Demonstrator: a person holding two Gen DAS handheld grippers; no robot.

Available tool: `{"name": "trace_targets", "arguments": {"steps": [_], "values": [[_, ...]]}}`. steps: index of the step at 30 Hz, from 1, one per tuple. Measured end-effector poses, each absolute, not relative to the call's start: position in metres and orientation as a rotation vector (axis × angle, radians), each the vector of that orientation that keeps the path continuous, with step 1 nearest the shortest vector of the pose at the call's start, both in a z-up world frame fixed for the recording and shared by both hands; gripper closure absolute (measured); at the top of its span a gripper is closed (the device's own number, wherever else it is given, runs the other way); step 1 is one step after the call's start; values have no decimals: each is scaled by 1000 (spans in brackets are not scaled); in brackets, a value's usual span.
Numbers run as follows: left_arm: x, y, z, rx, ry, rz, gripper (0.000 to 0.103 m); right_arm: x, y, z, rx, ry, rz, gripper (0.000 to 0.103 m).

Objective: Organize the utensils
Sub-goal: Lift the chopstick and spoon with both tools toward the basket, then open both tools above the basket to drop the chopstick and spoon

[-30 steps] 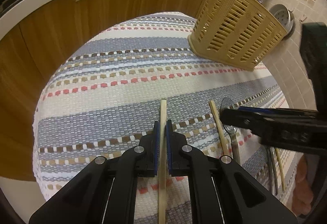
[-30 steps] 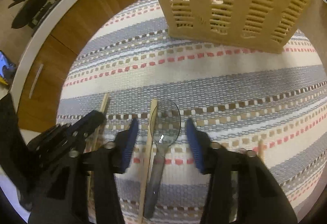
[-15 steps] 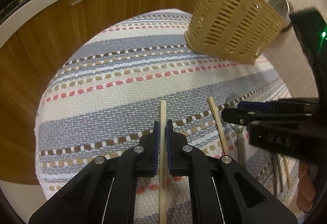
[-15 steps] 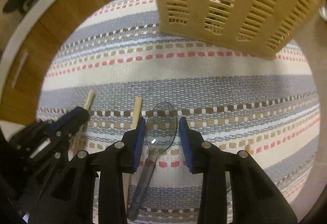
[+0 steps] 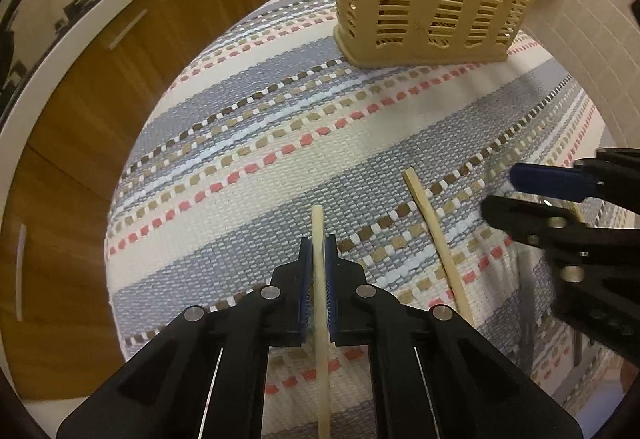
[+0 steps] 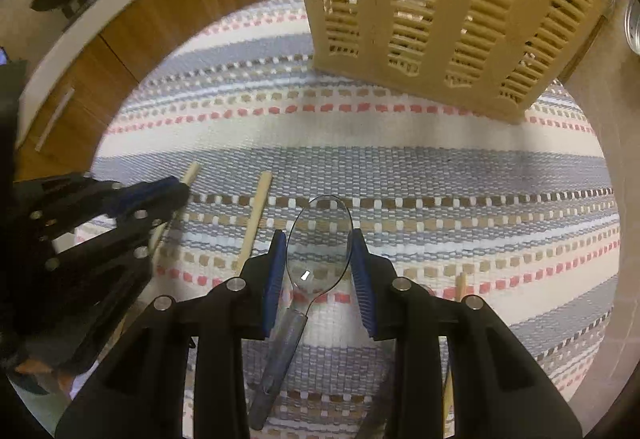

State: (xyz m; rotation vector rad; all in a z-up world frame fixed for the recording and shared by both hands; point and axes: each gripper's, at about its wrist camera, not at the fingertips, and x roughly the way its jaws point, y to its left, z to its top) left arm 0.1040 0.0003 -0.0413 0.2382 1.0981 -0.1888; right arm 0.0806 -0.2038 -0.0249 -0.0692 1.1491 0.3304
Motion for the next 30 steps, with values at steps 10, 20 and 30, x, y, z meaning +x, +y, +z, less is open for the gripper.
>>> {"name": "trace_targets", "arguments": {"steps": [10,20,30], "values": [[62,11,33,-20,719,-264,99,40,-248,41,-7,898,364,74],[41,6,158,-232,191,-266,99,36,-282,146,58,532,287,74],[69,-31,193,-361,-198,-198,99,76,-319,190,155,196,144,74]]}}
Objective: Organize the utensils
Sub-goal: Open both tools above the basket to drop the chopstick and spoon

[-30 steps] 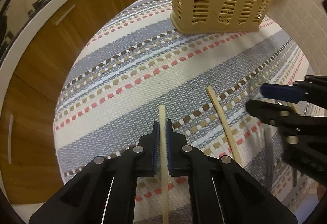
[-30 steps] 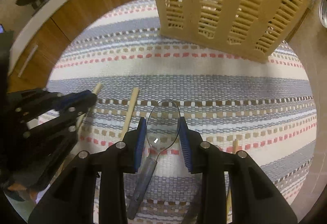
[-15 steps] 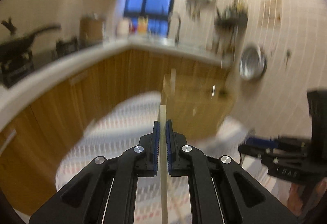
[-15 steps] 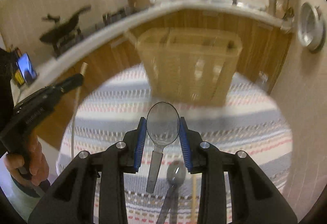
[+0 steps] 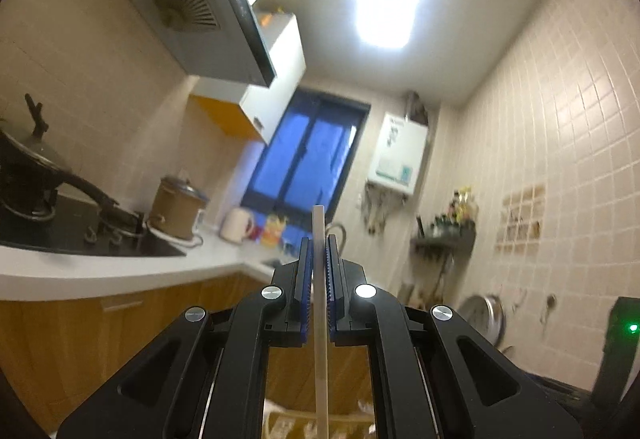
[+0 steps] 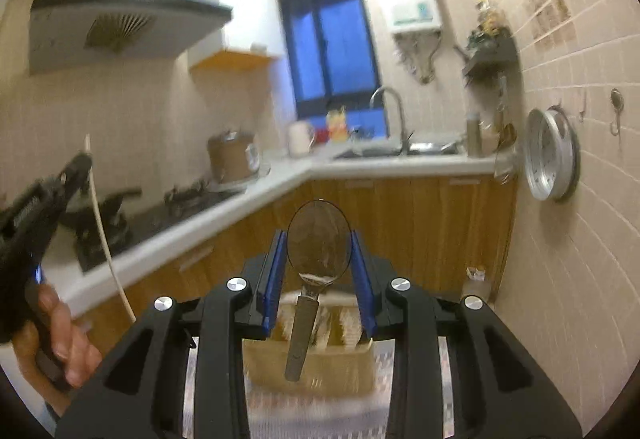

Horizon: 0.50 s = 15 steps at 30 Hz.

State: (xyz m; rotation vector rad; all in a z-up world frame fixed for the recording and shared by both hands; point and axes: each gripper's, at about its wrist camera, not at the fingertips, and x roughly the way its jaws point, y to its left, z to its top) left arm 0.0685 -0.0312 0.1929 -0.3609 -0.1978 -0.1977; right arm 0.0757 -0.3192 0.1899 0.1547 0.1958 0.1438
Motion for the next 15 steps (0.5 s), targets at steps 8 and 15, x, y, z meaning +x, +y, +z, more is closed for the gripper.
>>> {"name": "trace_targets", "arguments": {"steps": [8,15], "values": [[115,-50,161,-327,-198,-120,99,118,-338,177,153,131,70,74],[137,-49,135,-287,-162,-60,99,151,-332,145,94,194,55,74]]}}
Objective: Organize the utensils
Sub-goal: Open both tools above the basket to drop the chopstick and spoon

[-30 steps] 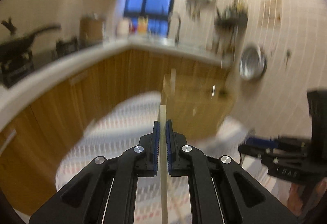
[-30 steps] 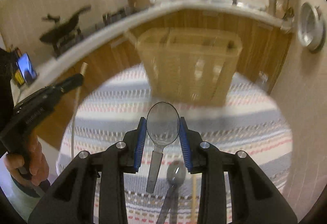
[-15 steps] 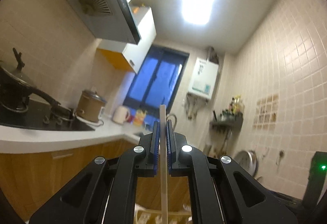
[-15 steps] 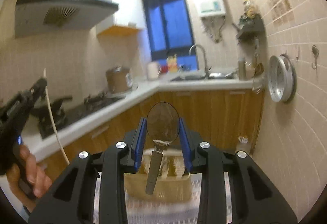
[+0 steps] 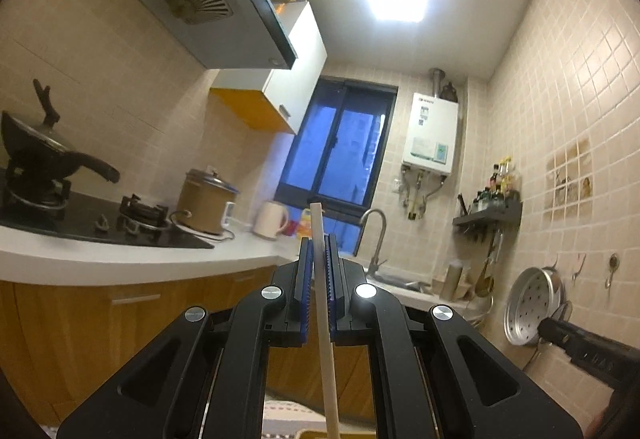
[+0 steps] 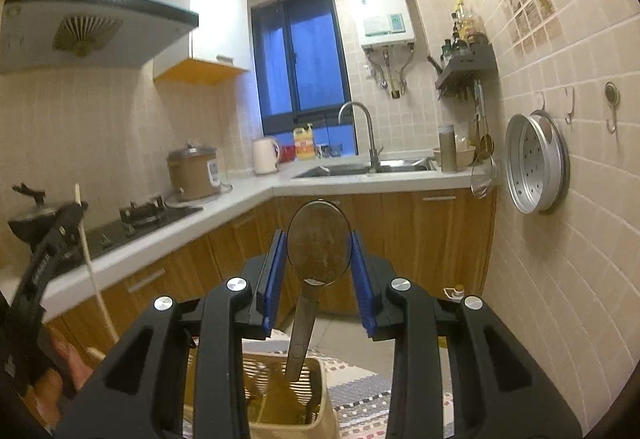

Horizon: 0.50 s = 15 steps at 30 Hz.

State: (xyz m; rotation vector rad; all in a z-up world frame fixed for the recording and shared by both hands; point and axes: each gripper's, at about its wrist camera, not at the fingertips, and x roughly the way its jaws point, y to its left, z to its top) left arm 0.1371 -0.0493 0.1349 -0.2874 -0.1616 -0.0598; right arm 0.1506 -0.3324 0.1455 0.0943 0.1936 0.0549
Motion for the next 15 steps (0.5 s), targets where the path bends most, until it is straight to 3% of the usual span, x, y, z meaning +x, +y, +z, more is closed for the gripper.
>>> {"name": "trace_targets", "arguments": {"steps": [15], "values": [[145,-52,130,-260,-170,-80,99,153,-320,126,39,234,55,74]]}}
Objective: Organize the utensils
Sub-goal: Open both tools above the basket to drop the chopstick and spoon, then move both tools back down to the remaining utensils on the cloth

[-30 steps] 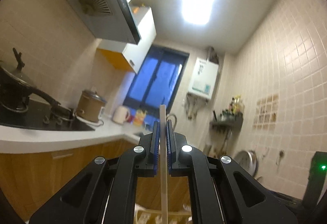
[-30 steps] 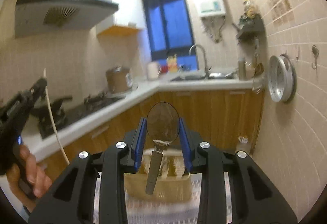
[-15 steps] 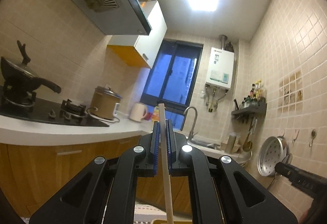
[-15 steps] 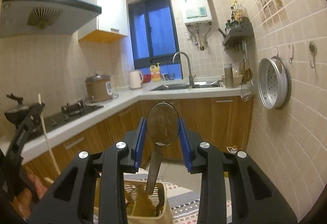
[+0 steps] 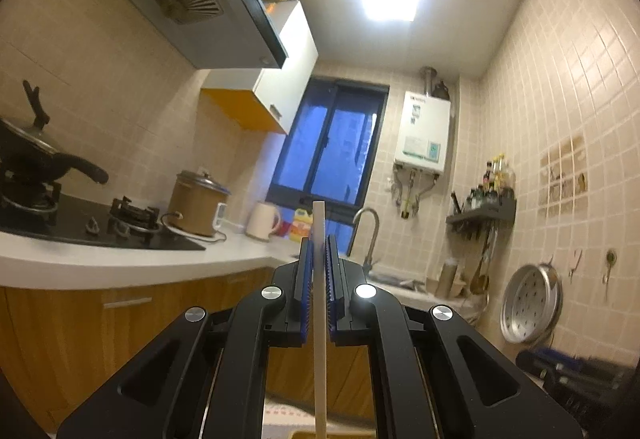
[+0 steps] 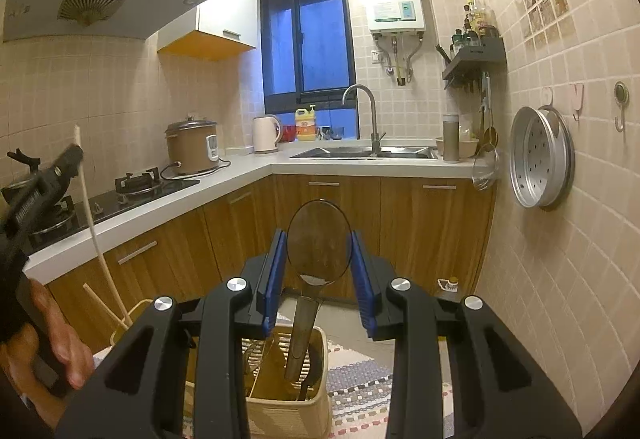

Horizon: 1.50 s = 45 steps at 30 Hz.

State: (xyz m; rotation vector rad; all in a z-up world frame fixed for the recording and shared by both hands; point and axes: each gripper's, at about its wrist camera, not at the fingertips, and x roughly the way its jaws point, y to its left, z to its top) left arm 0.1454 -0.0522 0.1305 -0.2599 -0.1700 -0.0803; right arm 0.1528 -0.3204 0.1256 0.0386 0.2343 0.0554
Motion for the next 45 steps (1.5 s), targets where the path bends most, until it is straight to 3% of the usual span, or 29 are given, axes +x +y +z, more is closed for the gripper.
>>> {"name": "trace_targets", "arguments": {"steps": [8,10,11,17,20,23,28,33,40,45], "values": [[142,-53,113,-187,-95,-91,95,152,-315,116,24,302,94,73],[136,-46,112,-196,-66,-103,61,149,-317,117,40,329,114,64],[132,-42,113,-201,-54,-107,59,143,-319,120,48,327,120,62],[98,-17,126,-240,2,-135,59,111,-330,129,108,345,129,61],[76,-7,127,-237,60,-152,53,90,-334,128,125,374,123,61],[65,1,116,-221,216,-199,52,73,-335,118,144,444,122,61],[64,13,63,-253,589,-288,52,61,-327,78,163,688,173,61],[65,20,7,-281,830,-336,52,49,-312,37,185,882,252,61],[66,9,-36,-245,1005,-373,53,25,-285,9,117,1004,328,61],[64,-7,-52,-139,1030,-321,64,16,-276,-15,82,1083,333,61]]}}
